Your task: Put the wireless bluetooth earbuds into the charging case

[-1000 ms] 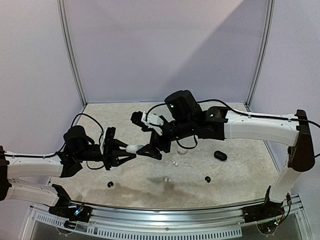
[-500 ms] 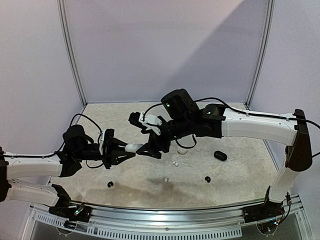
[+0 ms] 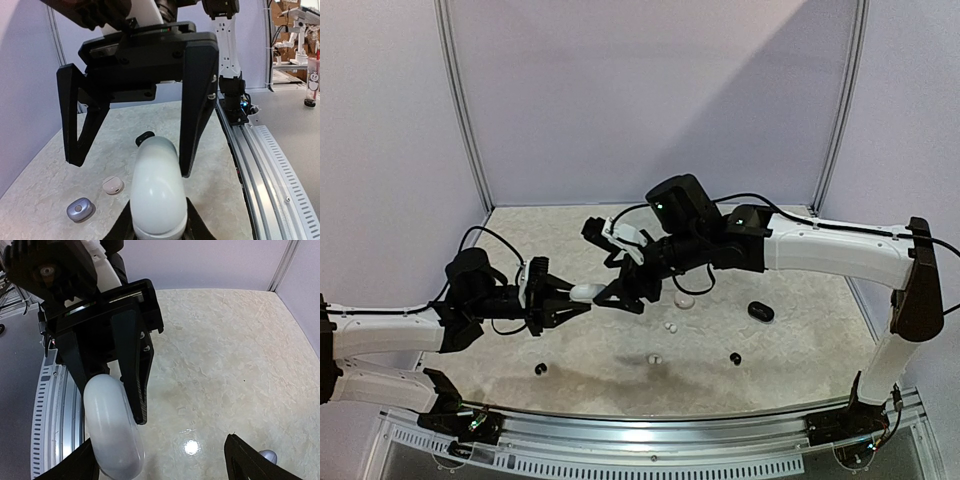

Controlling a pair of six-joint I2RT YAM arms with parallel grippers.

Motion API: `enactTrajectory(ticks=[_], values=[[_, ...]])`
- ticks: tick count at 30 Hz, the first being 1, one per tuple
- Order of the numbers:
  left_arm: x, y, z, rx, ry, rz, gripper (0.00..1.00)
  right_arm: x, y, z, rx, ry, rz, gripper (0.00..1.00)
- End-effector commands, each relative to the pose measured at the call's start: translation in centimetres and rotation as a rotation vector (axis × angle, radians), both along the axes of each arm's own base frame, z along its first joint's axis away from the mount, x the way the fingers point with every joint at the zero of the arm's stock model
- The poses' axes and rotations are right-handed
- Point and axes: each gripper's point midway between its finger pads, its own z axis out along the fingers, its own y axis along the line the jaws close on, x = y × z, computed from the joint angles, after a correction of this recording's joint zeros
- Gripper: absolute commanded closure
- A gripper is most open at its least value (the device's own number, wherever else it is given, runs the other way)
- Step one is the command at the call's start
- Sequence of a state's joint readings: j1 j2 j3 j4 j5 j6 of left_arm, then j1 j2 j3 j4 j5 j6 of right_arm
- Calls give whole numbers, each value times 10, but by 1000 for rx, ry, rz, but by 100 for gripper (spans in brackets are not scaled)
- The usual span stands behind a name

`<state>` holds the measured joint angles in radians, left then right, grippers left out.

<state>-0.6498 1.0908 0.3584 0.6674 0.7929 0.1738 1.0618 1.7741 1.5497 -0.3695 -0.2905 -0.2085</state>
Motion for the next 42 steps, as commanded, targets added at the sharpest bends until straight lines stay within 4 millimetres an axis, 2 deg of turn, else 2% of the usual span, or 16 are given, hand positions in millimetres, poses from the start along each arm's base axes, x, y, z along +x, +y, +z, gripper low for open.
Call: enactTrajectory(ticks=[1, 9, 27, 33, 42], values=[[-15, -3, -8, 28, 33, -87, 100, 41, -11, 44, 108, -50, -131, 14], [-13, -3, -7, 27, 38, -83, 100, 49, -16, 45, 113, -21, -161, 17], [-14, -3, -8, 24, 41, -83, 100, 52, -12, 35, 107, 50, -153, 27], [-2, -1, -5, -6, 118, -5, 100, 42, -10, 33, 107, 81, -104, 24], [6, 2, -9, -24, 206, 58, 100, 42, -2, 27, 93, 117, -80, 21]])
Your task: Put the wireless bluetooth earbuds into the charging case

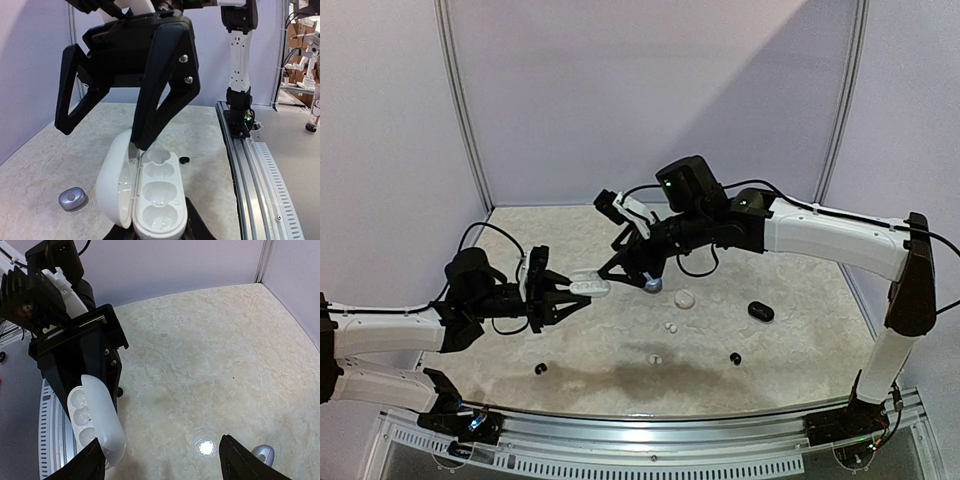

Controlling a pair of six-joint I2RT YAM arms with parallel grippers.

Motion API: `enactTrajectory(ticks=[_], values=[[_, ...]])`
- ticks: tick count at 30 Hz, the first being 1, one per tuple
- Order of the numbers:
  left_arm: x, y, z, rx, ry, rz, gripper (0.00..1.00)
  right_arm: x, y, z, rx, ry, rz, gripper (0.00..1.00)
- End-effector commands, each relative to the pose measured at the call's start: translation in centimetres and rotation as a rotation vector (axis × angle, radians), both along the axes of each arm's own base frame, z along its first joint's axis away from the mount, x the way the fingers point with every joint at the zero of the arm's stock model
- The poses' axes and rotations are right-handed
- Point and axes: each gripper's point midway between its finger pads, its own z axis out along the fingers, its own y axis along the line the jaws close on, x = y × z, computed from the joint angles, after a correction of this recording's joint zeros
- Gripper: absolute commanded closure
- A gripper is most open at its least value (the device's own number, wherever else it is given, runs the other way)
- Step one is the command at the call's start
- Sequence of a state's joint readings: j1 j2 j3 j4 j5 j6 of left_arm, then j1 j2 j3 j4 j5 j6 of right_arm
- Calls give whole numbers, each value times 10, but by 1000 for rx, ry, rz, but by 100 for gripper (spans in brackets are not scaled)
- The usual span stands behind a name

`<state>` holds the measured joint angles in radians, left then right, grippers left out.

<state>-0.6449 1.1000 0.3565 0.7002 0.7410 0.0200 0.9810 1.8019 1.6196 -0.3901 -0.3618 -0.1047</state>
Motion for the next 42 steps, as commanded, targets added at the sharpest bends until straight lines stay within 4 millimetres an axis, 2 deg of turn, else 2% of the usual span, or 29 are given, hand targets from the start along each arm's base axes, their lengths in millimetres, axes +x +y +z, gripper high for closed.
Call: enactTrajectory(ticks=[1, 9, 18, 26, 32, 38, 42], values=[[-5, 0, -12, 9, 81, -5, 100, 8, 6, 13, 43, 8, 3, 20], [-1, 0, -15, 11, 112, 15, 100, -3, 7, 26, 80, 9, 66, 15], [0, 0, -14, 6, 110, 20, 100, -12, 4, 18, 68, 9, 111, 15], [0, 0, -12, 2, 98, 16, 100, -16, 7, -4, 21, 39, 132, 29], [0, 0, -11, 0, 92, 14, 100, -27, 10, -11, 8, 46, 185, 37], [-2, -1, -11, 0, 85, 4, 100, -24, 14, -21, -21, 47, 175, 48], [-2, 0, -10, -1, 81, 4, 100, -25, 15, -22, -30, 46, 183, 66]])
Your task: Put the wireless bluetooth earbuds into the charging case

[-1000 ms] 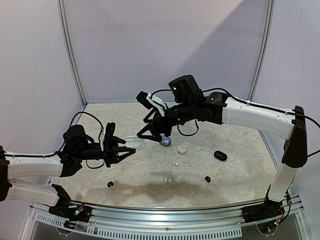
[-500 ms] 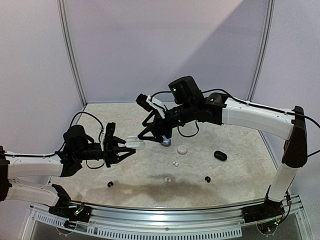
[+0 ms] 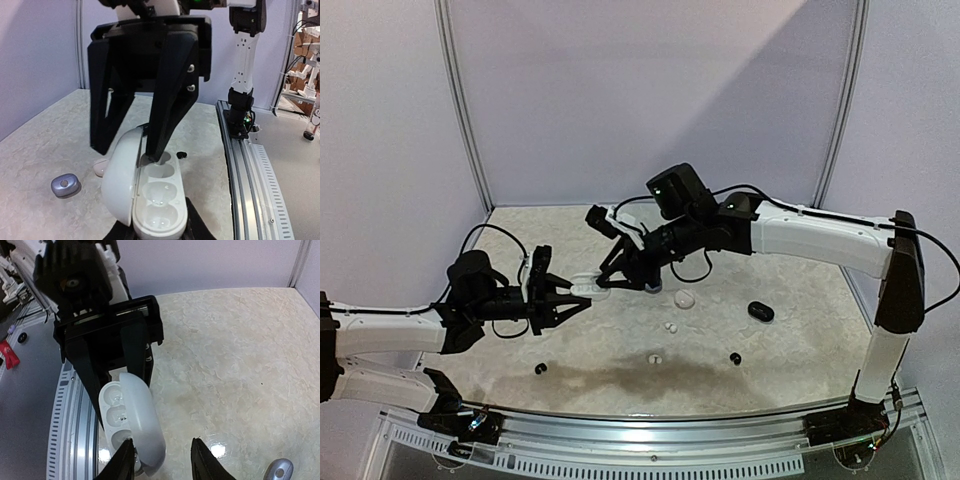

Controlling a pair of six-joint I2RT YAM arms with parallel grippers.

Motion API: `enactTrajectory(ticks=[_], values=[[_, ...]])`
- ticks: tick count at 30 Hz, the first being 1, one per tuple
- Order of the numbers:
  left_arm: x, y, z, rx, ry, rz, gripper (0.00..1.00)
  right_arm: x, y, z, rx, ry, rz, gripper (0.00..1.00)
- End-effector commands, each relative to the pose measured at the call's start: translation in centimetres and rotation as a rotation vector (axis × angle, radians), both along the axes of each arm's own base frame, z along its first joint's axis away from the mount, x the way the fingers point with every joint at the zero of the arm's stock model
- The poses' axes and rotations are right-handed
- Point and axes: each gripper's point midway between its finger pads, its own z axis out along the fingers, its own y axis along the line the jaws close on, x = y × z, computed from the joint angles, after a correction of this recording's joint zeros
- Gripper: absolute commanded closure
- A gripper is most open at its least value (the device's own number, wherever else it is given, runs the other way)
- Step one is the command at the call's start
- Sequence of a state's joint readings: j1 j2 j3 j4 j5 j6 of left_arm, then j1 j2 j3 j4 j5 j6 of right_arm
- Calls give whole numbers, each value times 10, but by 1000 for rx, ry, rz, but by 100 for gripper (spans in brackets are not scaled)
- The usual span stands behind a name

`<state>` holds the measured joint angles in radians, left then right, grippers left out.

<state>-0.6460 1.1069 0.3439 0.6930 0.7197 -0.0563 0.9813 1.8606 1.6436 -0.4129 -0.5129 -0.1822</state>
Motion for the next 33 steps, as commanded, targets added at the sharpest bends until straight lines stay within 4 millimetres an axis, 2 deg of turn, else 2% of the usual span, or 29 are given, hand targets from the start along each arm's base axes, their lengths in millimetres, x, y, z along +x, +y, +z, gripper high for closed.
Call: enactTrajectory(ticks=[1, 8, 12, 16, 20, 28, 31, 33], values=[[-5, -1, -1, -4, -14, -19, 100, -5, 3, -5, -25, 6, 23, 69], [3, 1, -3, -3, 4, 36, 99, -5, 0, 9, -11, -66, 8, 79], [8, 3, -7, -1, 23, 68, 73, -1, -2, 29, 47, -138, -28, 84], [8, 4, -6, -3, 24, 70, 68, -2, -6, 47, 96, -189, -39, 86], [9, 3, -5, -6, 20, 69, 64, -6, -4, 47, 92, -191, -29, 86], [10, 2, 5, -29, 8, 66, 48, -5, -4, 38, 20, -278, -75, 86], [12, 3, 3, -27, 28, 74, 48, -2, -5, 32, -40, -397, -122, 87], [12, 4, 2, -27, 36, 78, 52, -1, -4, 32, -50, -449, -132, 87]])
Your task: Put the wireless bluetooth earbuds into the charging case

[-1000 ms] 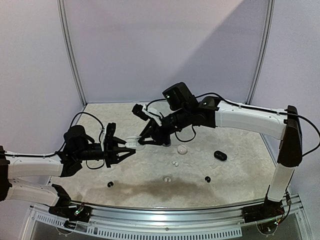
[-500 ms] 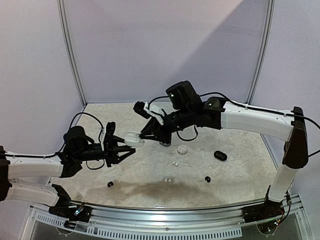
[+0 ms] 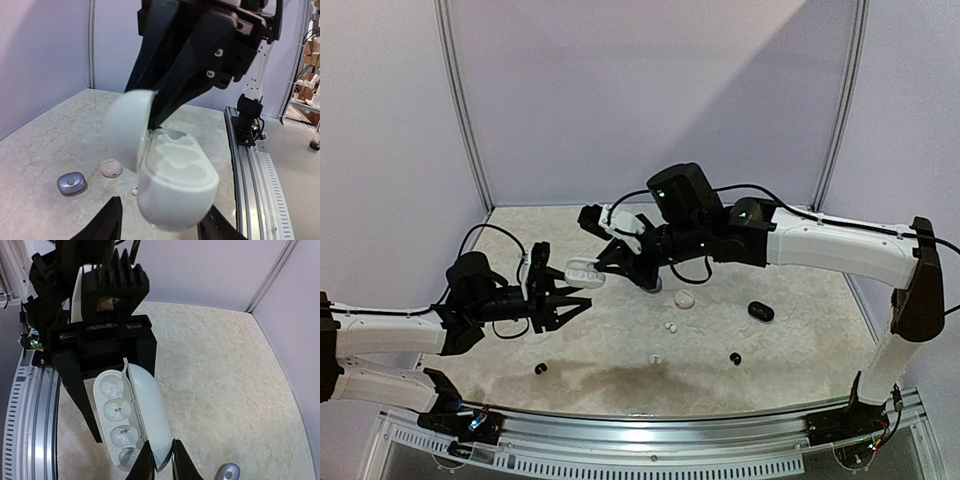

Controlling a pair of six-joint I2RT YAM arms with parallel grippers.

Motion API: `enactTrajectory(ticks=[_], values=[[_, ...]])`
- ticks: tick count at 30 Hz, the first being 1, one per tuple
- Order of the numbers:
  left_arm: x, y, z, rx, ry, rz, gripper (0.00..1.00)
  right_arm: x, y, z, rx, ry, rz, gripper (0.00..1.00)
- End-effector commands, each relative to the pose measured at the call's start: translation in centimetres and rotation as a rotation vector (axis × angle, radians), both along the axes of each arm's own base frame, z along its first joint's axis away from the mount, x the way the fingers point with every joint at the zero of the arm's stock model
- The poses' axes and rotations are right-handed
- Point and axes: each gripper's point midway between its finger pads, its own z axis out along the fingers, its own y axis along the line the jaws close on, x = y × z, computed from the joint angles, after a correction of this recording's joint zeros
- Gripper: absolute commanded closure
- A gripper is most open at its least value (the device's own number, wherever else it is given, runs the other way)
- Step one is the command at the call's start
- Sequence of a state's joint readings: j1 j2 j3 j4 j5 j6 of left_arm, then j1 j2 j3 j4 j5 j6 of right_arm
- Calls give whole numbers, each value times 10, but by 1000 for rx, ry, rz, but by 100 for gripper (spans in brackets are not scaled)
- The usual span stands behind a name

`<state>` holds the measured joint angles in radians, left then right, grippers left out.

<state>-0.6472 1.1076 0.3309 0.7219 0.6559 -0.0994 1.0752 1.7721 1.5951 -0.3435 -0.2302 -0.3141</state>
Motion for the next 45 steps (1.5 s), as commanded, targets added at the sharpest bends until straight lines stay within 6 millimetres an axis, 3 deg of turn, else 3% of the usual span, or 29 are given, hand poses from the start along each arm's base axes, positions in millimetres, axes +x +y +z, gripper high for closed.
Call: enactTrajectory(ticks=[1, 8, 14, 20, 26, 30, 36, 45], values=[[3, 0, 2, -11, 8, 13, 53, 2, -5, 4, -52, -162, -67, 87], [1, 1, 3, -11, -5, 7, 57, 0, -3, 5, -71, -234, -79, 89], [-4, 1, 4, -17, -25, -16, 67, -1, -2, 4, -70, -227, -73, 89], [-11, 0, 6, -19, -83, -50, 56, -1, 0, 3, -74, -223, -68, 89], [-11, 0, 6, -11, -116, -50, 65, -1, 0, 4, -72, -221, -69, 89], [-10, 1, 7, -16, -122, -41, 65, -1, 0, 1, -80, -219, -67, 89], [-1, 3, 6, -11, -92, 12, 55, -5, 2, 2, -72, -209, -46, 89], [-2, 3, 7, -6, -124, 4, 58, -11, 4, 0, -68, -193, -14, 89]])
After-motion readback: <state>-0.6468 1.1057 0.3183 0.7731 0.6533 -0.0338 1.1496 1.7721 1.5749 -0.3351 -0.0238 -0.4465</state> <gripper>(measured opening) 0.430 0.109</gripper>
